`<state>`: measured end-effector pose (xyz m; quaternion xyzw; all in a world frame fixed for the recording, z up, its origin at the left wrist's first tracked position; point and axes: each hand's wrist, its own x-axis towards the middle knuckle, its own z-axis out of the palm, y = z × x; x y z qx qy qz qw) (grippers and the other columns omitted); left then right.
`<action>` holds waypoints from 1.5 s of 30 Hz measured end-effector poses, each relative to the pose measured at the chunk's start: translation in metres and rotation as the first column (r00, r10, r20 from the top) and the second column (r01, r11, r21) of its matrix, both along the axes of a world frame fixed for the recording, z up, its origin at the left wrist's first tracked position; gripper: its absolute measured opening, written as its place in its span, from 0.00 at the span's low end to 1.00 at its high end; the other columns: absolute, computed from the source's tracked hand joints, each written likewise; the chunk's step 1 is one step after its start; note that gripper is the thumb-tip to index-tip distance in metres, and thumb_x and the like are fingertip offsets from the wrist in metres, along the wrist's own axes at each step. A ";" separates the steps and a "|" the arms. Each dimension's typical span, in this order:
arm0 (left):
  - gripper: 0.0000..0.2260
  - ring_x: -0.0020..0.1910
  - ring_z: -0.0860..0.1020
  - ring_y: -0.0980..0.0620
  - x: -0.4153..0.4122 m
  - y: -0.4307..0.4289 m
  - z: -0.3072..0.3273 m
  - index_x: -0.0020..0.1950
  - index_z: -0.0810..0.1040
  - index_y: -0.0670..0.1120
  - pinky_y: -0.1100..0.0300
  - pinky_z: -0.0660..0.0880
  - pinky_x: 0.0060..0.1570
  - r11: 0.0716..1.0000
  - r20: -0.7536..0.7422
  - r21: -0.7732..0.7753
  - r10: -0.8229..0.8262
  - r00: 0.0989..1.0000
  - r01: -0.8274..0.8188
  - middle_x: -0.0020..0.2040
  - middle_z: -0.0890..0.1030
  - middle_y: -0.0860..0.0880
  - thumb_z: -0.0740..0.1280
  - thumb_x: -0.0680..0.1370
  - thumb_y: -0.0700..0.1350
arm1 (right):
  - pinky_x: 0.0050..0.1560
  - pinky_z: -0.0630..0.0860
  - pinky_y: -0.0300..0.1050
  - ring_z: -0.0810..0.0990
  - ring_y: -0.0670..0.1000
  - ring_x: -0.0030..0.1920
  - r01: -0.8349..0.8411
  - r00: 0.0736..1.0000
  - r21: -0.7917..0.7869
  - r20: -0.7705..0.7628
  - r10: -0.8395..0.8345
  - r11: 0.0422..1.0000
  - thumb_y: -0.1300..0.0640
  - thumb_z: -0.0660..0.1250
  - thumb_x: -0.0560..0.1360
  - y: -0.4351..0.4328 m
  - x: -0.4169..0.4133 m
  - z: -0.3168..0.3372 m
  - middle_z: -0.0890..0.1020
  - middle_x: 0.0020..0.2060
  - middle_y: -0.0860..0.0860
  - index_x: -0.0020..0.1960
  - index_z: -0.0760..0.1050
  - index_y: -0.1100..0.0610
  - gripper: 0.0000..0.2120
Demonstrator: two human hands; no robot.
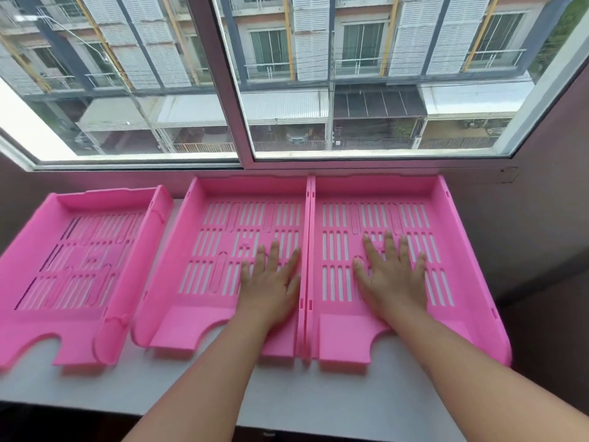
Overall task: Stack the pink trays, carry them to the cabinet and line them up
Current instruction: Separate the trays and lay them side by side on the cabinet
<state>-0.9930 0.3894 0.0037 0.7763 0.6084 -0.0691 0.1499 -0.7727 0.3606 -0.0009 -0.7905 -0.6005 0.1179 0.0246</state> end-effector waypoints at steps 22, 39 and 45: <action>0.24 0.77 0.55 0.46 -0.291 0.017 0.013 0.76 0.60 0.53 0.45 0.50 0.75 0.978 0.282 0.079 0.165 0.945 -0.195 0.78 0.59 0.49 0.45 0.81 0.55 | 0.76 0.41 0.65 0.48 0.59 0.79 -0.102 0.995 -0.034 -0.001 0.102 0.994 0.37 0.50 0.78 -0.010 -0.229 0.015 0.50 0.81 0.52 0.78 0.52 0.41 0.30; 0.22 0.78 0.41 0.49 -0.257 0.047 -0.009 0.77 0.50 0.57 0.45 0.38 0.74 0.995 0.106 0.087 -0.051 0.993 0.042 0.79 0.43 0.52 0.43 0.82 0.54 | 0.76 0.41 0.64 0.39 0.59 0.79 -0.072 0.995 -0.108 0.055 0.079 0.991 0.33 0.41 0.77 -0.007 -0.238 0.006 0.40 0.80 0.51 0.79 0.39 0.39 0.32; 0.23 0.78 0.45 0.50 -0.258 0.044 0.010 0.77 0.54 0.54 0.43 0.42 0.75 0.999 0.331 -0.020 0.042 0.943 -0.037 0.80 0.51 0.50 0.45 0.82 0.54 | 0.77 0.43 0.60 0.50 0.56 0.79 -0.113 0.994 -0.001 0.012 0.113 0.994 0.35 0.50 0.78 -0.009 -0.228 0.029 0.53 0.80 0.53 0.80 0.50 0.45 0.33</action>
